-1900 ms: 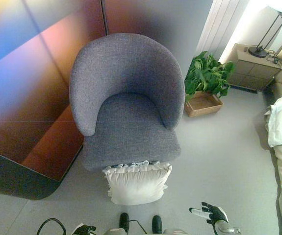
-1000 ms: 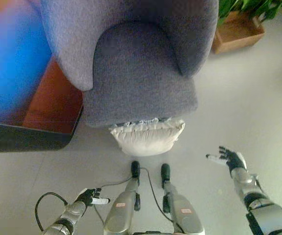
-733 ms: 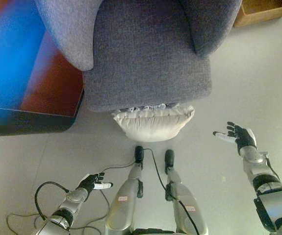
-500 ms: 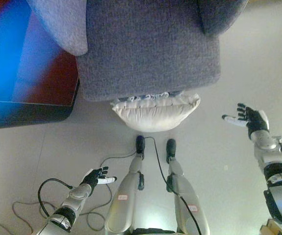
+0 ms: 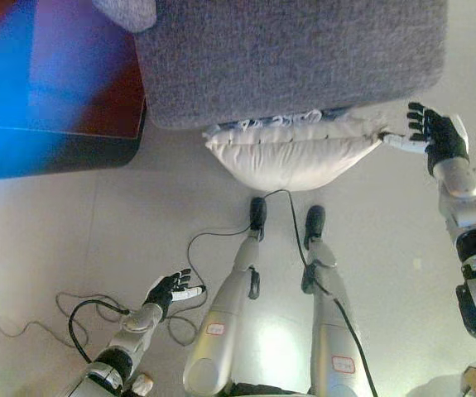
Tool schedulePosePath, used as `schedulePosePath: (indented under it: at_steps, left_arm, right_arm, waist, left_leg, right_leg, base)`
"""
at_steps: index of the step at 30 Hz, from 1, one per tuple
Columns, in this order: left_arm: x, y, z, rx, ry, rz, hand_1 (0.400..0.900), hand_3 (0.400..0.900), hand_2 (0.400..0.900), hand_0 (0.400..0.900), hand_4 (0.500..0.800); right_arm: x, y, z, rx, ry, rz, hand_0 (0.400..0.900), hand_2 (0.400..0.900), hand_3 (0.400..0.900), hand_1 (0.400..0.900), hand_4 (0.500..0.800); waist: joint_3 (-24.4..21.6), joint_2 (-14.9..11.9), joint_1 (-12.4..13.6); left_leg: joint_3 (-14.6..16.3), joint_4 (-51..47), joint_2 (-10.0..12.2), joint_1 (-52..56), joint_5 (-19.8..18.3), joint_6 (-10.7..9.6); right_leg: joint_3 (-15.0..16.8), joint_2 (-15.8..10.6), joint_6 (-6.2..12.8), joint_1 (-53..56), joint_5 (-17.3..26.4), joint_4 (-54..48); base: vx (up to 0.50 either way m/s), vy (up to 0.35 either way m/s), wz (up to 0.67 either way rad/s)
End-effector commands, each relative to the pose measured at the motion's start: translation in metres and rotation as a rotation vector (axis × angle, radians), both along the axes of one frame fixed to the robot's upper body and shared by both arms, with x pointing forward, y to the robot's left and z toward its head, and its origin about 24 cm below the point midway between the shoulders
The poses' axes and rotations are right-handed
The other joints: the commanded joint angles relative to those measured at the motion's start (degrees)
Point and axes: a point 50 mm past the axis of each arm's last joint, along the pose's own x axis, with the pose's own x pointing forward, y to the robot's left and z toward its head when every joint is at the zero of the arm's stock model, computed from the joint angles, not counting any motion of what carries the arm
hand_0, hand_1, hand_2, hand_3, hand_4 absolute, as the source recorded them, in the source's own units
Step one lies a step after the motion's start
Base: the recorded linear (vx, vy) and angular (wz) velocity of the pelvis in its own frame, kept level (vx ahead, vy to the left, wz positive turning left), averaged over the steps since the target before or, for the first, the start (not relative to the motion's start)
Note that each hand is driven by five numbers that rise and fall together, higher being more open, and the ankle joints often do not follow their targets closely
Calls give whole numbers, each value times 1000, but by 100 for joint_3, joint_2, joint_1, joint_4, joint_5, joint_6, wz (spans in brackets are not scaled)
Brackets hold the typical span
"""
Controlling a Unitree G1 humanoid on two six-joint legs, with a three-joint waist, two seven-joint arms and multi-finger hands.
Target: Pick up the pillow and put it on the sofa.
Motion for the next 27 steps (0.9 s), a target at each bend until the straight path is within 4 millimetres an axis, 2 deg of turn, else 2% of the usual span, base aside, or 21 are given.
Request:
schedulePosePath:
  at_steps: [1, 7, 11, 18, 26, 27]
  left_arm:
    - [-44, 8, -24, -29, 98, 90, 900, 900, 900, 900, 800]
    - [-48, 4, -25, -47, 91, 92, 900, 900, 900, 900, 800]
    - [-49, 3, -25, -56, 81, 97, 900, 900, 900, 900, 800]
    - [-48, 5, -23, -53, 60, 112, 900, 900, 900, 900, 800]
    - [-46, 8, -18, -37, 30, 129, 900, 900, 900, 900, 800]
    - [-45, 9, -17, -32, 24, 134, 900, 900, 900, 900, 800]
  right_arm:
    - [-14, -12, 53, -198, -102, 19, 900, 900, 900, 900, 800]
    - [-6, 13, 61, -277, -107, 113, 900, 900, 900, 900, 800]
    - [-5, 20, 67, -318, -111, 146, 900, 900, 900, 900, 800]
    - [-5, 23, 65, -339, -56, 174, 900, 900, 900, 900, 800]
    - [-5, 21, 74, -381, -9, 205, 900, 900, 900, 900, 800]
    - [-5, 23, 73, -394, -4, 221, 849, 849, 849, 849, 769]
  waist:
    - [45, 384, -116]
    - [45, 446, -78]
    - [45, 484, -56]
    - [45, 490, -16]
    - [45, 511, 45]
    - [45, 497, 50]
  left_leg:
    - [-98, 628, -107, -322, -393, -293]
    - [-139, 626, -131, -437, -368, -295]
    - [-144, 614, -134, -501, -324, -304]
    - [-164, 559, -149, -516, -285, -292]
    - [-211, 536, -146, -617, -239, -304]
    - [-217, 542, -146, -627, -240, -299]
  right_leg:
    - [-137, 168, 129, 124, 153, -334]
    - [-98, 222, 102, -13, 142, -329]
    - [-81, 246, 96, -86, 152, -319]
    - [-94, 283, 83, -121, 144, -298]
    - [-110, 269, 99, -232, 171, -280]
    - [-114, 273, 93, -243, 172, -272]
  base:
    - [7, 52, 2]
    - [-2, 29, -3]
    - [-4, 50, -5]
    - [-5, 12, 0]
    - [-6, 4, 1]
    - [0, 0, 0]
